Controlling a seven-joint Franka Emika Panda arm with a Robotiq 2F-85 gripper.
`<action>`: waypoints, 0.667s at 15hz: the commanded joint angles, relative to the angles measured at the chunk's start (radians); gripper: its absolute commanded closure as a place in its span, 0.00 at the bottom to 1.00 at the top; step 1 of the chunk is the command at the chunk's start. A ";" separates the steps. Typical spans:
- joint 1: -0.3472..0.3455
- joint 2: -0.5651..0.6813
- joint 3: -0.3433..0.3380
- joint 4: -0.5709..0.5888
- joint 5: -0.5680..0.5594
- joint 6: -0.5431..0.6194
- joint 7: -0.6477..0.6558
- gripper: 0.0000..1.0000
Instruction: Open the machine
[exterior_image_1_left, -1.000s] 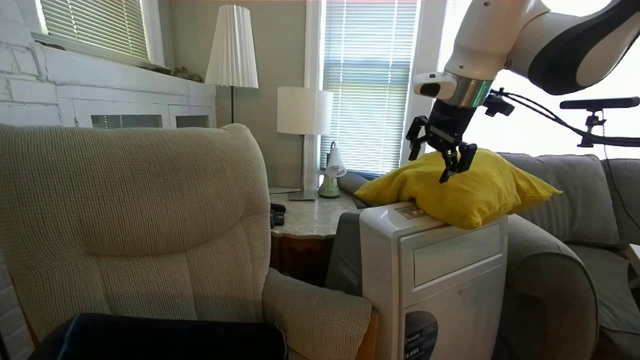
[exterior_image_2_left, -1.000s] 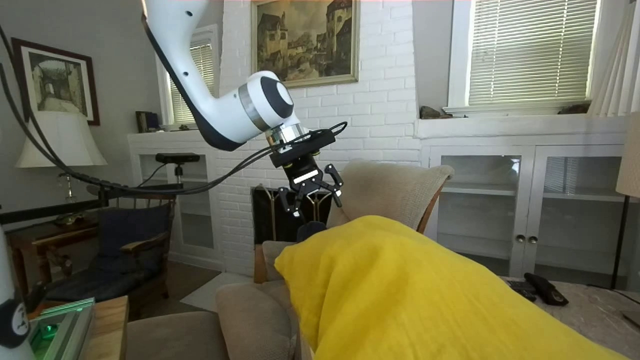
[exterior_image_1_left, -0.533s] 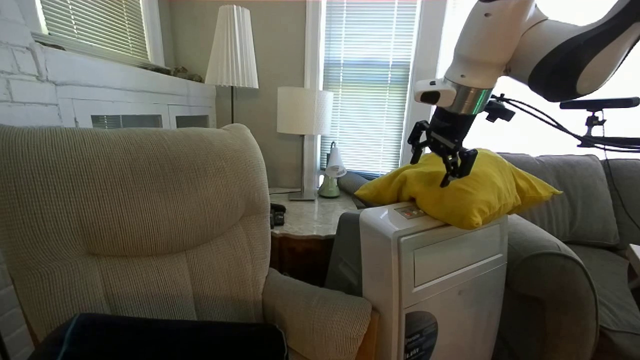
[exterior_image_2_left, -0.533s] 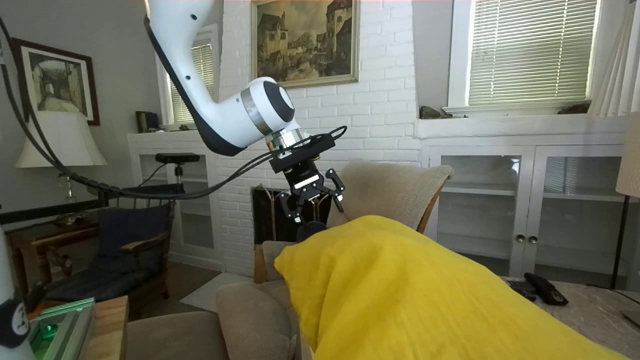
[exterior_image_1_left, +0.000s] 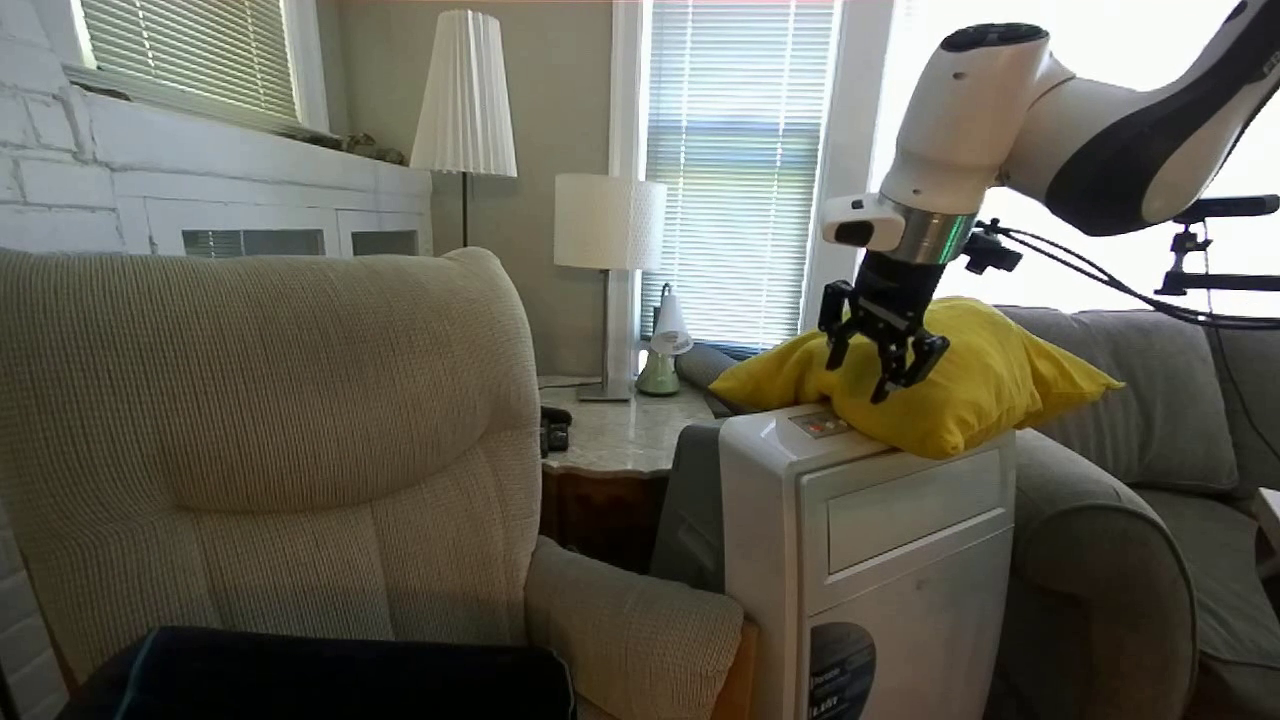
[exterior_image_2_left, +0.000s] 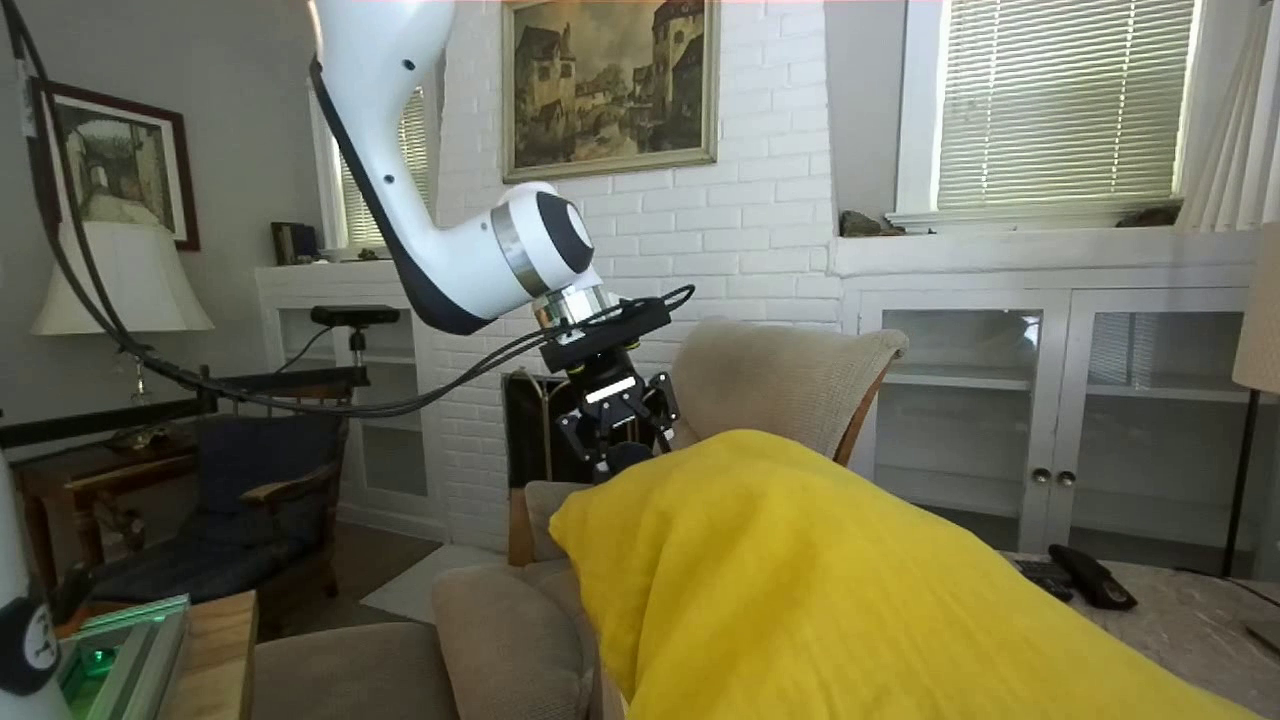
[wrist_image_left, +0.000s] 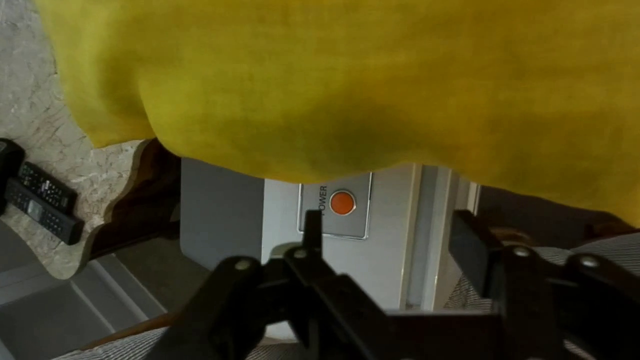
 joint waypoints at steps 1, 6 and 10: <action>0.009 0.066 -0.009 0.053 -0.041 0.029 0.053 0.61; 0.014 0.128 -0.016 0.125 -0.047 0.021 0.059 0.98; 0.017 0.175 -0.024 0.176 -0.043 0.009 0.054 1.00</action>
